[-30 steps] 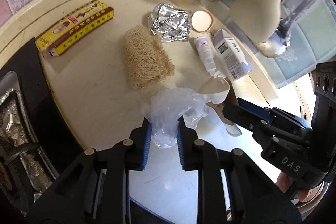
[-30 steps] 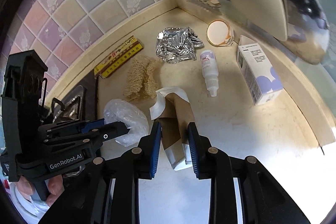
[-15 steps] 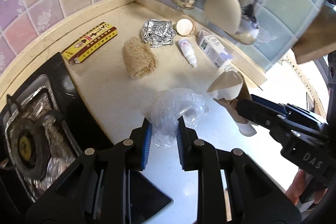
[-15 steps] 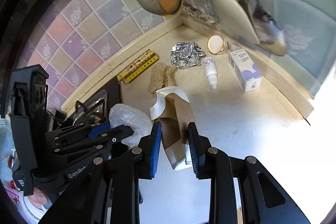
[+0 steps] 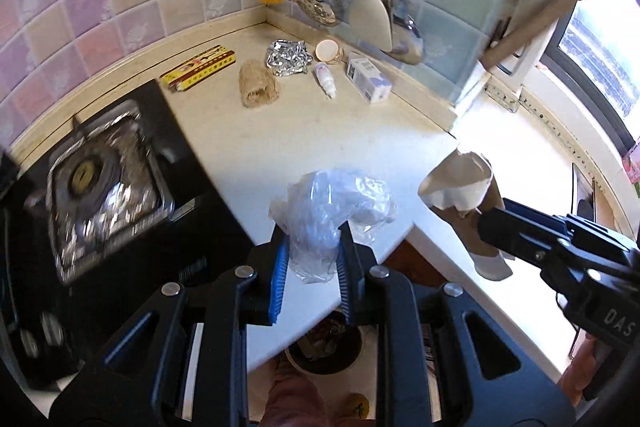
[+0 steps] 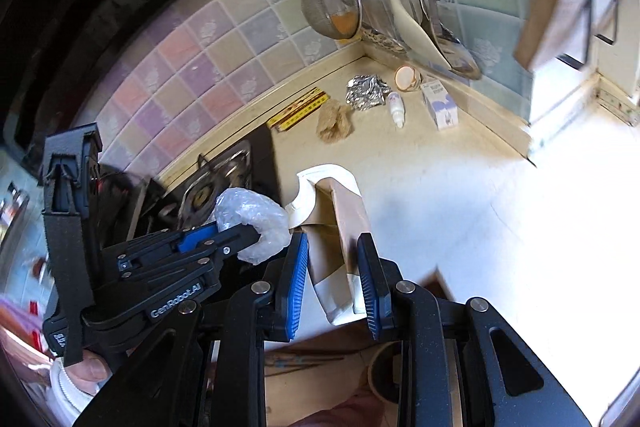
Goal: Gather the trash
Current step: 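Lift the plastic bag and paper cup off the counter and carry them down over the bin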
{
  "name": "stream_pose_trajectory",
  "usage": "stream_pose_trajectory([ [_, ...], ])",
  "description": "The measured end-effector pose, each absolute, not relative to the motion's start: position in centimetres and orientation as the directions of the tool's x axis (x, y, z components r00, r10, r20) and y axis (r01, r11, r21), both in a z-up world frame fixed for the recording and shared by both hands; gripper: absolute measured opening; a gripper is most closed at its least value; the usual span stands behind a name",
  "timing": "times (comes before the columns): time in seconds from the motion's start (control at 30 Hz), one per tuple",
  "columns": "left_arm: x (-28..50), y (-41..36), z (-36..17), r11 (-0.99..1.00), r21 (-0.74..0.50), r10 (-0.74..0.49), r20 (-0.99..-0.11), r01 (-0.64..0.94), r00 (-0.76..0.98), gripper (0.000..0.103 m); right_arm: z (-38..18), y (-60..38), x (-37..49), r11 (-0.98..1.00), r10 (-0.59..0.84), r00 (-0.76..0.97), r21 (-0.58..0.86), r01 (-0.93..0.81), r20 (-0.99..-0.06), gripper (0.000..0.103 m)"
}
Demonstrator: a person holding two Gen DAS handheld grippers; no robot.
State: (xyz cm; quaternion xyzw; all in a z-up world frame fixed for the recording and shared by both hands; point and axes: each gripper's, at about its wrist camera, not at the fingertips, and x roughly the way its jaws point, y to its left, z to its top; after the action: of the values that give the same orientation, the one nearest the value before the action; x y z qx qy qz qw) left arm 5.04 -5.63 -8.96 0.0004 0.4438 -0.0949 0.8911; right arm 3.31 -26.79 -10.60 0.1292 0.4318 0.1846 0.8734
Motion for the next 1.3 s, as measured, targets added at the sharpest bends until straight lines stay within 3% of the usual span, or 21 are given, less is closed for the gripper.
stream_pose_trajectory([
  [0.3, -5.8, -7.8, -11.2, 0.994, -0.038, -0.094, -0.805, 0.107, 0.586, 0.019, -12.2, -29.2, -7.3, 0.883, 0.468, 0.507, 0.405, -0.236, -0.724, 0.025],
  [0.67, -10.6, -7.4, -16.3, 0.999, 0.008, -0.017, -0.850, 0.045, 0.526, 0.019, -18.3, -28.6, -12.3, 0.874, 0.484, 0.430, 0.448, -0.189, -0.762, 0.025],
  [0.97, -10.1, -7.9, -24.9, 0.999, -0.015, -0.036, -0.900, 0.051, 0.435, 0.019, -28.1, -28.2, -12.4, 0.901, 0.423, 0.357, 0.429, -0.066, -0.833, 0.025],
  [1.3, -7.8, -9.0, -37.4, 0.997, -0.055, -0.070, -0.942, 0.054, 0.329, 0.019, -43.3, -29.2, -11.3, 0.912, 0.372, 0.238, 0.401, 0.087, -0.897, 0.025],
])
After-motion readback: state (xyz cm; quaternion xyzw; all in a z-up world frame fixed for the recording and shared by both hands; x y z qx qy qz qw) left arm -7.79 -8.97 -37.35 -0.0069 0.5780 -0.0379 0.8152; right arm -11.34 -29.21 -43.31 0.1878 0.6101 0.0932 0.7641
